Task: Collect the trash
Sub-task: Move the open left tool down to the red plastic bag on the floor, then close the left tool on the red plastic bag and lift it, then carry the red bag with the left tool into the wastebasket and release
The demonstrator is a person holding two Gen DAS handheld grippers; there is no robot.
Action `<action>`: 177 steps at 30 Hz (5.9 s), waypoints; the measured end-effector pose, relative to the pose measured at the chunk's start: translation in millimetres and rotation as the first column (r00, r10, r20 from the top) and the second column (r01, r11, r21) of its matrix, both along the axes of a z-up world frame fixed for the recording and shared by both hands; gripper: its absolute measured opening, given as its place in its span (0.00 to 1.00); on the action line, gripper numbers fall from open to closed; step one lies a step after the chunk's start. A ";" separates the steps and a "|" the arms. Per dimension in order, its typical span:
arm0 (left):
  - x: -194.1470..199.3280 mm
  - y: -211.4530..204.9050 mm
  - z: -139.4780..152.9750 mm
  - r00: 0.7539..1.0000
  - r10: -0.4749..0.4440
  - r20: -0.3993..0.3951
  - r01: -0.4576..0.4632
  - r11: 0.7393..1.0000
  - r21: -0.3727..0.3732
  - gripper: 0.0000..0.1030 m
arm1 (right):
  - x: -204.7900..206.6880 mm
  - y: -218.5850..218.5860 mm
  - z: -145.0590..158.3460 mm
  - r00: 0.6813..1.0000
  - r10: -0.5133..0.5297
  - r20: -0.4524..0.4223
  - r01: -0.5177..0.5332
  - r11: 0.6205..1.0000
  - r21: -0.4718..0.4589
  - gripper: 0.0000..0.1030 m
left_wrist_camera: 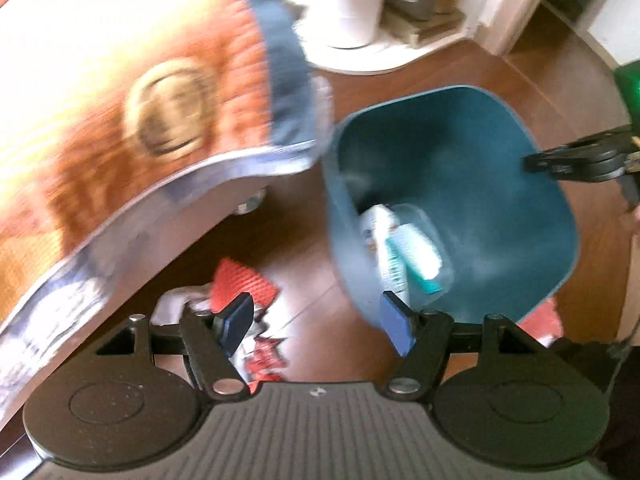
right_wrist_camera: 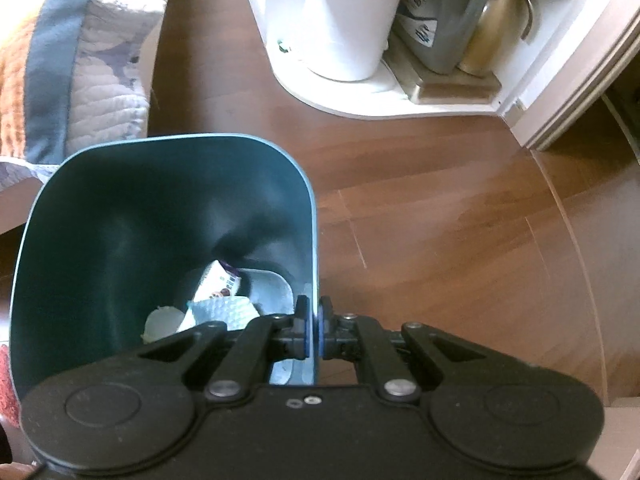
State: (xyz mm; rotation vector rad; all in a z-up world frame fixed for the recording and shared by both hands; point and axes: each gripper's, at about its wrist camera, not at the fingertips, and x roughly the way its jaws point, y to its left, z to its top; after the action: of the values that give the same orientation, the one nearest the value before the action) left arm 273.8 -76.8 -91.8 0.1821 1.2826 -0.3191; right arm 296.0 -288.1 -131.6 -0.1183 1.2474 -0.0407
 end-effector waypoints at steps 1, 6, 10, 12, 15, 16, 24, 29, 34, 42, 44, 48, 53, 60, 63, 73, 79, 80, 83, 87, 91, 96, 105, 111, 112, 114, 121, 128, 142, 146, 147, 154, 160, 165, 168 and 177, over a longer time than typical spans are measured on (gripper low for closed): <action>0.3 8.3 -1.9 1.000 0.009 0.003 -0.009 1.000 0.011 0.67 | 0.2 -0.8 -1.3 1.000 -0.003 -0.005 0.003 1.000 0.005 0.06; 2.2 44.5 -15.0 0.999 0.049 0.000 -0.049 0.997 0.053 0.67 | -1.5 -5.7 -6.6 1.000 -0.001 -0.018 0.002 1.000 0.025 0.08; 4.6 62.6 -32.7 0.999 0.048 -0.009 -0.047 0.995 0.087 0.67 | -2.1 -8.6 -7.4 1.000 0.017 -0.017 -0.016 0.998 0.059 0.17; 7.7 71.6 -48.6 0.996 0.073 -0.042 -0.068 0.993 0.097 0.67 | -3.2 -9.4 -10.6 0.999 0.028 -0.042 -0.025 0.996 0.085 0.26; 7.3 84.5 -77.9 0.985 0.130 -0.113 -0.118 0.987 0.105 0.67 | -5.6 -6.7 -18.4 0.996 0.050 -0.073 -0.043 0.995 0.095 0.32; 6.6 87.6 -89.8 0.978 0.150 -0.146 -0.136 0.985 0.103 0.67 | -6.2 -6.0 -20.5 0.996 0.051 -0.078 -0.044 0.995 0.092 0.33; -26.9 77.9 -197.1 0.888 0.256 -0.382 -0.177 0.957 0.230 0.67 | -2.9 -12.6 -30.7 0.996 -0.011 -0.089 0.016 0.999 0.051 0.03; -47.2 77.2 -239.6 0.835 0.314 -0.451 -0.208 0.940 0.270 0.67 | -1.5 -17.4 -25.1 0.998 -0.061 -0.020 0.062 0.996 0.059 0.03; -53.6 84.3 -264.1 0.800 0.365 -0.477 -0.251 0.925 0.287 0.67 | 0.4 -14.1 -13.0 0.996 -0.067 0.051 0.067 0.998 0.001 0.04; -46.9 85.4 -302.4 0.733 0.448 -0.512 -0.362 0.894 0.265 0.67 | 0.5 6.7 3.1 0.995 0.009 0.102 0.000 0.996 -0.090 0.02; -45.4 89.9 -308.8 0.704 0.480 -0.524 -0.409 0.877 0.254 0.67 | 1.4 7.7 3.1 0.995 0.008 0.100 0.001 0.996 -0.090 0.03; -44.7 91.7 -314.9 0.694 0.485 -0.532 -0.432 0.872 0.230 0.61 | 3.7 4.7 2.3 0.995 0.002 0.095 0.007 0.996 -0.093 0.03; -46.2 95.9 -312.5 0.655 0.506 -0.561 -0.487 0.850 0.199 0.14 | 7.6 4.8 -0.3 0.996 -0.020 0.084 0.027 0.996 -0.086 0.03; -48.3 98.9 -280.3 0.690 0.490 -0.533 -0.473 0.862 0.180 0.02 | 7.1 0.5 -3.3 0.996 -0.028 0.080 0.035 0.996 -0.081 0.03; -45.8 96.4 -261.0 0.712 0.474 -0.517 -0.451 0.874 0.180 0.02 | 6.7 -3.2 -4.1 0.996 -0.044 0.076 0.049 0.997 -0.065 0.03; -31.5 76.5 -212.3 0.809 0.362 -0.464 -0.341 0.931 0.131 0.03 | 6.1 -5.5 -5.8 0.996 -0.048 0.074 0.052 0.998 -0.045 0.03; -34.0 59.3 -225.0 0.874 0.251 -0.417 -0.179 0.962 0.204 0.72 | 8.3 -8.6 -7.3 0.997 -0.052 0.055 0.054 0.998 -0.035 0.03; -36.0 54.7 -226.6 0.887 0.223 -0.403 -0.149 0.967 0.208 0.82 | 9.3 -8.7 -7.6 0.997 -0.050 0.053 0.052 0.998 -0.034 0.03; -40.1 42.5 -234.0 0.916 0.133 -0.377 -0.054 0.975 0.214 0.86 | 11.0 -8.2 -7.3 0.998 -0.041 0.050 0.043 0.998 -0.034 0.03; -37.9 36.1 -261.2 0.916 0.107 -0.387 -0.015 0.972 0.233 0.86 | 10.8 -7.4 -7.3 0.998 -0.030 0.048 0.032 0.999 -0.039 0.03; -33.4 45.3 -290.0 0.888 0.170 -0.427 -0.065 0.966 0.249 0.86 | 10.5 -7.6 -9.0 0.999 -0.026 0.042 0.028 0.999 -0.044 0.03; -34.1 51.7 -314.2 0.867 0.204 -0.454 -0.078 0.957 0.281 0.85 | 12.4 -6.0 -11.7 0.999 -0.025 0.030 0.027 0.999 -0.046 0.03; -33.4 59.2 -311.8 0.869 0.251 -0.426 -0.134 0.949 0.286 0.53 | 12.8 -8.0 -16.3 1.000 -0.024 0.014 0.024 0.999 -0.046 0.05; -35.1 56.6 -275.0 0.879 0.268 -0.393 -0.176 0.951 0.255 0.52 | 14.8 -14.2 -21.1 0.999 -0.043 -0.001 0.043 0.999 -0.017 0.04; -35.4 54.5 -267.0 0.886 0.258 -0.386 -0.169 0.954 0.248 0.52 | 14.6 -14.6 -21.2 0.999 -0.043 0.002 0.043 0.999 -0.016 0.04; -36.7 49.5 -248.7 0.901 0.234 -0.364 -0.153 0.959 0.239 0.52 | 13.3 -14.7 -20.6 0.999 -0.043 0.005 0.043 0.999 -0.011 0.03; -28.6 37.8 -170.5 0.943 0.204 -0.263 -0.161 0.971 0.176 0.52 | 1.6 -3.0 -8.0 0.999 -0.004 0.053 0.007 0.999 -0.048 0.03; -31.3 47.3 -92.5 0.961 0.228 -0.158 -0.209 0.969 0.132 0.52 | -19.5 40.5 -0.3 0.989 0.123 0.080 -0.106 0.976 -0.192 0.05; -41.9 56.1 33.9 0.980 0.199 0.012 -0.198 0.979 -0.054 0.52 | -43.5 63.2 33.2 0.994 0.030 0.103 -0.016 0.991 -0.134 0.05; -35.9 35.6 52.8 0.986 0.163 0.035 -0.156 0.978 -0.141 0.52 | -52.0 72.1 36.2 0.993 0.029 0.115 -0.014 0.991 -0.132 0.06; -34.8 28.7 55.7 0.988 0.150 0.038 -0.142 0.978 -0.154 0.52 | -53.7 73.6 36.8 0.993 0.031 0.117 -0.015 0.991 -0.132 0.06; -29.8 -13.0 73.6 0.993 0.078 0.087 -0.062 0.982 -0.178 0.52 | -64.6 85.1 40.4 0.986 0.076 0.145 -0.057 0.989 -0.135 0.07; -12.2 -31.6 77.7 0.987 0.055 0.153 -0.028 0.985 -0.172 0.52 | -72.0 100.6 43.2 0.976 0.142 0.165 -0.116 0.980 -0.161 0.07; 3.7 -38.9 52.0 0.991 0.067 0.116 -0.052 0.991 -0.121 0.52 | -76.8 106.6 45.0 0.971 0.167 0.170 -0.140 0.977 -0.160 0.07; 6.4 -39.8 36.8 0.993 0.071 0.093 -0.062 0.993 -0.097 0.52 | -76.9 109.3 46.0 0.969 0.174 0.173 -0.147 0.976 -0.160 0.07; 10.0 -30.4 -0.9 0.995 0.094 0.023 -0.093 0.995 -0.030 0.55 | -79.6 115.7 49.7 0.964 0.201 0.173 -0.179 0.975 -0.133 0.08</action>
State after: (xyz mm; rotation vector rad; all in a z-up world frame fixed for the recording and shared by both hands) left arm 283.8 -107.1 -92.7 0.1009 1.2573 -0.2540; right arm 216.4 -172.4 -81.8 -0.3279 1.0422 0.0416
